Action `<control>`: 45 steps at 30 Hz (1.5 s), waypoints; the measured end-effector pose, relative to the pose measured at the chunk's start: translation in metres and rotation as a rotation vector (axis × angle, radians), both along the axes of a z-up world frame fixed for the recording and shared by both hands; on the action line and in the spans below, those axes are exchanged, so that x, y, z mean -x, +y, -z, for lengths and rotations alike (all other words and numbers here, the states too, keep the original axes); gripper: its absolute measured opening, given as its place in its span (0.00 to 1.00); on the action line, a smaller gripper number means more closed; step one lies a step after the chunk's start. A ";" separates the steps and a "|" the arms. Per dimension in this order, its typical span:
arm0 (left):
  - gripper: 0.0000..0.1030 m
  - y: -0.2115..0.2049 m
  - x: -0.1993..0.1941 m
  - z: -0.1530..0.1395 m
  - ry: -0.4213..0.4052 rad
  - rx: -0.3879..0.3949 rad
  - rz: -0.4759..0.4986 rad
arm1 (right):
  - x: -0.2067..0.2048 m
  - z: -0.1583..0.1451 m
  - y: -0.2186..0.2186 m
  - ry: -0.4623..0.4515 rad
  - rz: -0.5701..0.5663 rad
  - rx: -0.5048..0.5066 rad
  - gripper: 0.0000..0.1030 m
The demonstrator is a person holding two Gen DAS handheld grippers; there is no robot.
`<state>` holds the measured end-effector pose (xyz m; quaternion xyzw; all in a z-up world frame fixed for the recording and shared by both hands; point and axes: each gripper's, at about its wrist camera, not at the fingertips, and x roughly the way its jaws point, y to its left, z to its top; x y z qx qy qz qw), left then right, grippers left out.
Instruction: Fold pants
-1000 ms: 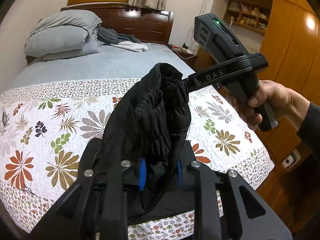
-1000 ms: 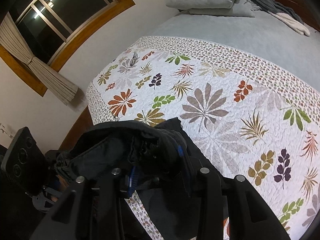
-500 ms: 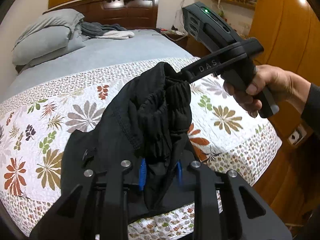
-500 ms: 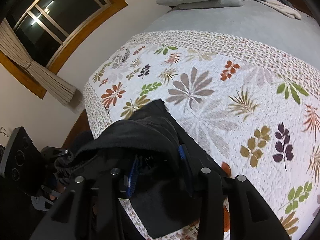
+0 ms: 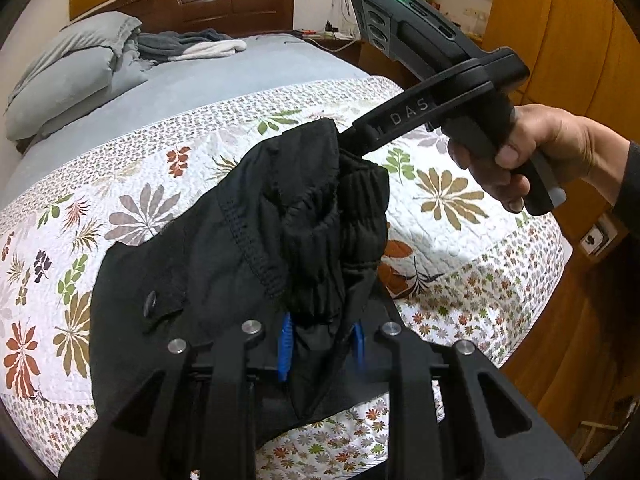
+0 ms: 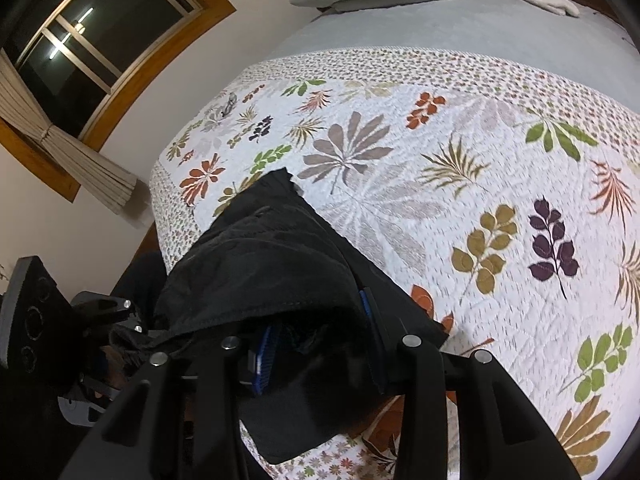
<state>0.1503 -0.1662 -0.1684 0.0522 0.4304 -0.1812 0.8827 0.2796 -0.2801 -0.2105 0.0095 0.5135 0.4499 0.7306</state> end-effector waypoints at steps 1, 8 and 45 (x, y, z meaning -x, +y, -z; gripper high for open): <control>0.21 -0.002 -0.001 0.003 0.005 -0.004 0.004 | 0.000 0.004 -0.002 0.002 0.005 0.003 0.38; 0.21 -0.012 -0.004 0.024 0.047 -0.024 0.028 | 0.005 0.024 -0.011 -0.013 0.024 0.049 0.40; 0.69 0.160 -0.012 0.086 0.365 0.625 -0.229 | 0.019 0.089 -0.035 0.246 0.472 -0.288 0.53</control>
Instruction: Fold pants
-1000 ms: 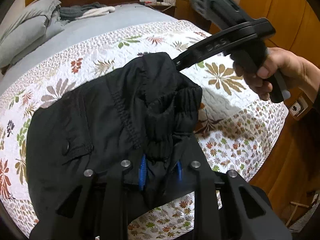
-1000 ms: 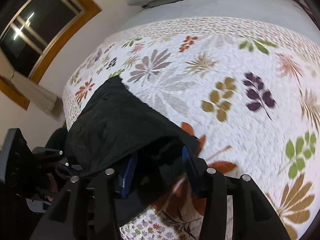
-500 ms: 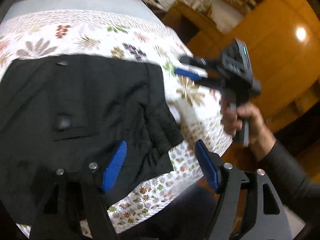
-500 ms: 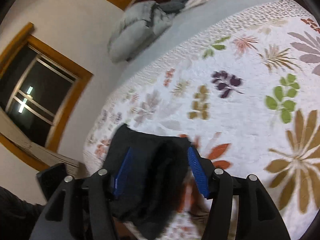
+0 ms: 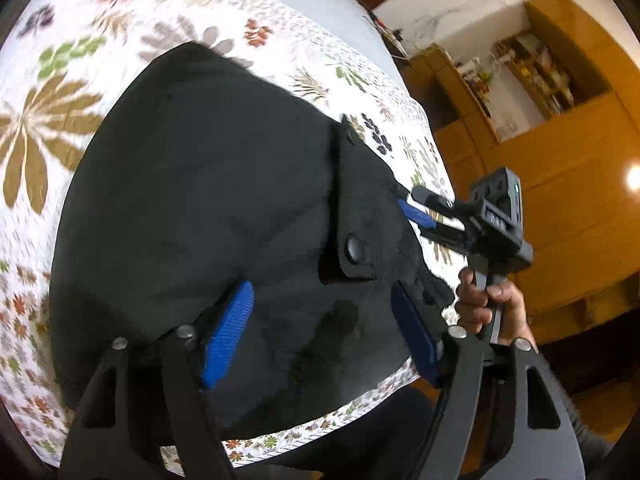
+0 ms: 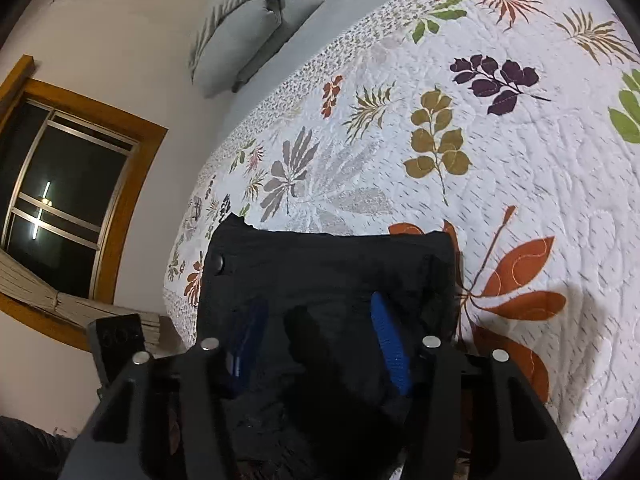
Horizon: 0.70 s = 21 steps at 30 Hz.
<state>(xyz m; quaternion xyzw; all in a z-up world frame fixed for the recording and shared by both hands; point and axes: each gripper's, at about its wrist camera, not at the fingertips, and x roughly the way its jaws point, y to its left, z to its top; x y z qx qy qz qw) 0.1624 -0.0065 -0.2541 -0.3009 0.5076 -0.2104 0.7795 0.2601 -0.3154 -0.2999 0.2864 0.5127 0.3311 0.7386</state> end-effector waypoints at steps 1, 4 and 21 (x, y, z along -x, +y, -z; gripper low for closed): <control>0.69 0.001 0.000 -0.001 0.008 0.011 -0.003 | 0.003 -0.004 -0.003 0.001 0.018 0.008 0.55; 0.79 0.008 0.001 -0.009 -0.001 0.035 -0.022 | 0.026 -0.029 -0.020 -0.047 0.084 -0.059 0.63; 0.87 0.090 0.048 -0.030 -0.016 -0.006 -0.131 | 0.120 0.005 -0.019 0.050 0.192 -0.162 0.71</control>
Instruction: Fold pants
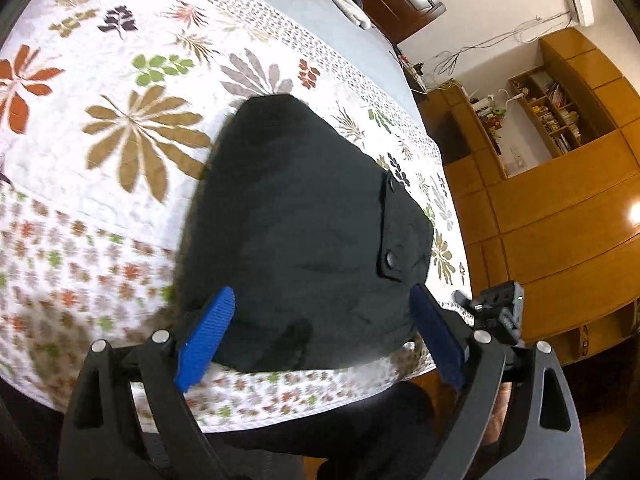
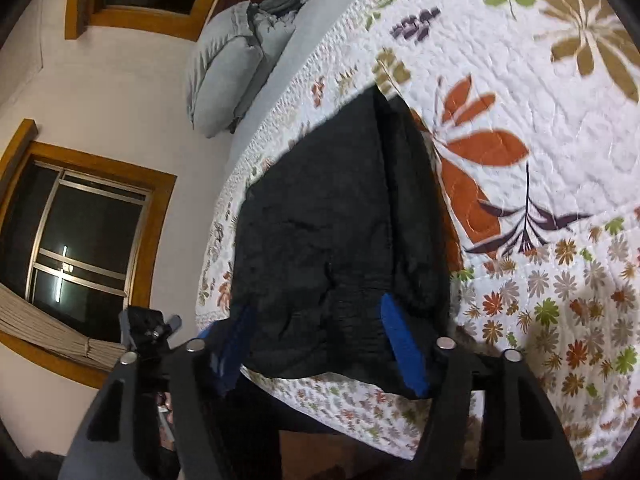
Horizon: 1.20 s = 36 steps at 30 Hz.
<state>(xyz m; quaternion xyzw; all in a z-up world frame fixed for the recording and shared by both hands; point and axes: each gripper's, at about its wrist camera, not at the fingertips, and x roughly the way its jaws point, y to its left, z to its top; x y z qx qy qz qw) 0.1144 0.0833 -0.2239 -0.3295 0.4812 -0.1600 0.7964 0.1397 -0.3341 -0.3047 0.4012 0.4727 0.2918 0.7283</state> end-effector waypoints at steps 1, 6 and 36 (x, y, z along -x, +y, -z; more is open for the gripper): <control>0.88 0.006 -0.001 -0.002 -0.001 0.002 -0.006 | 0.002 -0.006 -0.004 -0.014 0.007 0.000 0.73; 0.91 0.036 -0.023 -0.009 0.012 0.040 0.010 | -0.009 -0.020 -0.016 0.021 0.043 0.035 0.91; 0.97 0.014 -0.144 0.109 0.287 0.222 0.220 | -0.078 0.054 0.010 0.263 -0.176 -0.043 0.97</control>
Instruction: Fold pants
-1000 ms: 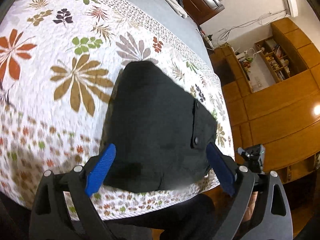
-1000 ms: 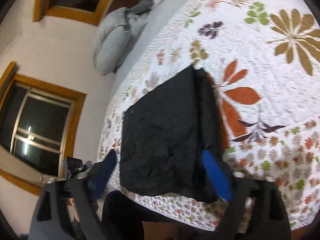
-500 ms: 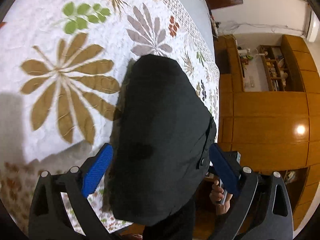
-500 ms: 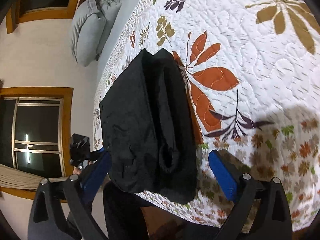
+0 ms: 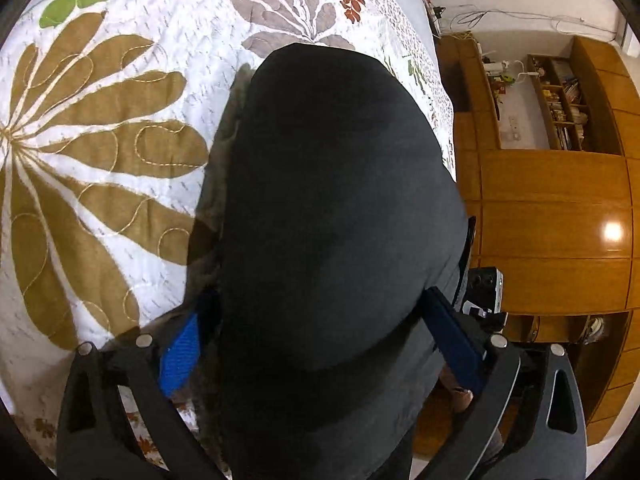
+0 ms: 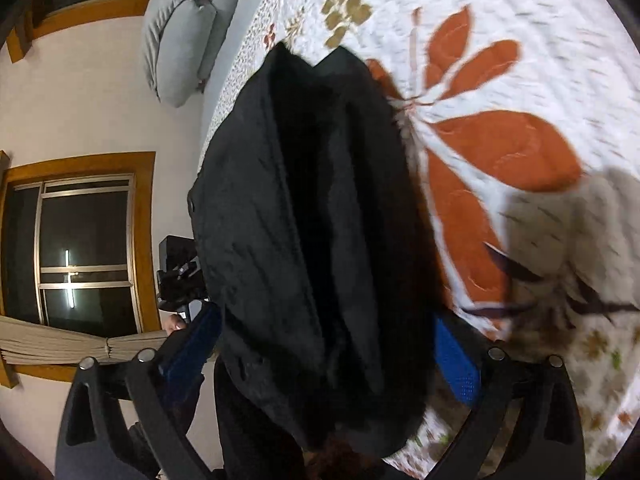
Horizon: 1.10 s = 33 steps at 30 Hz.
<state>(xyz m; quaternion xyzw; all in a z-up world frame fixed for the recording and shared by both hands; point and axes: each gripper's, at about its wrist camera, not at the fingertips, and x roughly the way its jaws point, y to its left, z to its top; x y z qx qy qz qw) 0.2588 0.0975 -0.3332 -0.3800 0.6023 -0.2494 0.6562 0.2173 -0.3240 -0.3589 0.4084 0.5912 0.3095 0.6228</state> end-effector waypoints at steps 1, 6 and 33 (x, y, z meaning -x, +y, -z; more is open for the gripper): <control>0.97 0.000 0.000 -0.002 -0.009 0.017 0.002 | -0.002 0.000 0.006 -0.002 -0.017 0.016 0.97; 0.97 0.001 -0.001 0.004 -0.018 0.075 -0.013 | -0.005 0.000 0.005 -0.011 -0.023 -0.004 0.96; 0.38 0.015 -0.014 -0.036 -0.095 -0.020 -0.007 | -0.026 -0.058 0.053 -0.137 -0.098 0.003 0.40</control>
